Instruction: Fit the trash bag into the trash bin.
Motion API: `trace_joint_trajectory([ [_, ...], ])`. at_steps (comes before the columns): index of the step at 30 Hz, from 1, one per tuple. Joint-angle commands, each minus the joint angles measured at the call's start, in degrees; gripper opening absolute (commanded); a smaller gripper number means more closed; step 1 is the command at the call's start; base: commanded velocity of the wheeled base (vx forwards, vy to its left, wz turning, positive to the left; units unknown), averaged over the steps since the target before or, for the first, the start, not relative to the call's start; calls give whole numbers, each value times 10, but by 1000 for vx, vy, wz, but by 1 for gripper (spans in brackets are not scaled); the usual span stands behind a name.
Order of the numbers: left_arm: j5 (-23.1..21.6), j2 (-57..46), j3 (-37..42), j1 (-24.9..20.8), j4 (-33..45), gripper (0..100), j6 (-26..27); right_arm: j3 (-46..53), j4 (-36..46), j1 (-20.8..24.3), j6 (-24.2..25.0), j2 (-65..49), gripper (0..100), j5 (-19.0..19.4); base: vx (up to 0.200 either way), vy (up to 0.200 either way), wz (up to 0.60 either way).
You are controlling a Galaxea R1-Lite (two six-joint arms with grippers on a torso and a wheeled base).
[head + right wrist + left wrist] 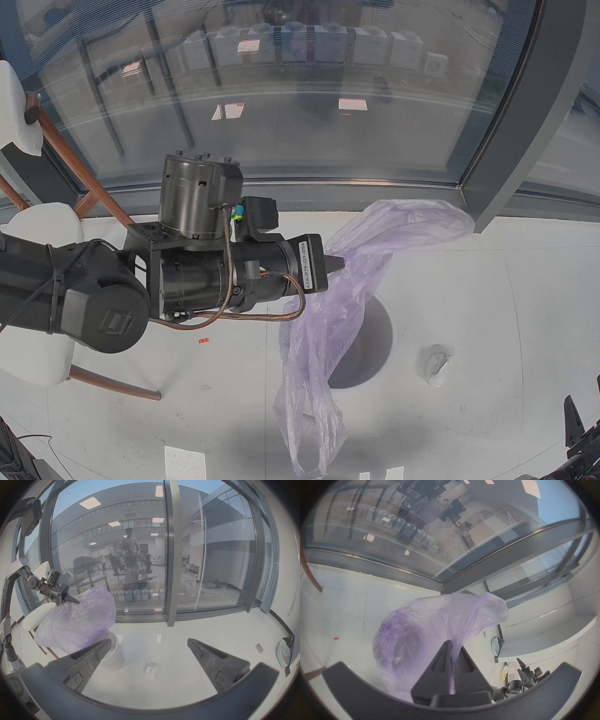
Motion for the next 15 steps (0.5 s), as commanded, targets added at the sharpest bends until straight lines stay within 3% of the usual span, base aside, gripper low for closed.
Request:
trace_joint_trajectory([
  [1,16,0,-36,-45,62,0,-29,10,0,0,0,-7,100,0,0,0,0],
  [2,20,-11,-53,-74,104,0,-61,10,-1,0,0,-7,100,0,0,0,0],
  [5,26,-22,-58,-91,130,0,-90,10,-1,0,0,-7,100,0,0,0,0],
  [15,39,-19,-58,-99,128,0,-95,10,-1,0,-1,-7,100,0,0,0,0],
])
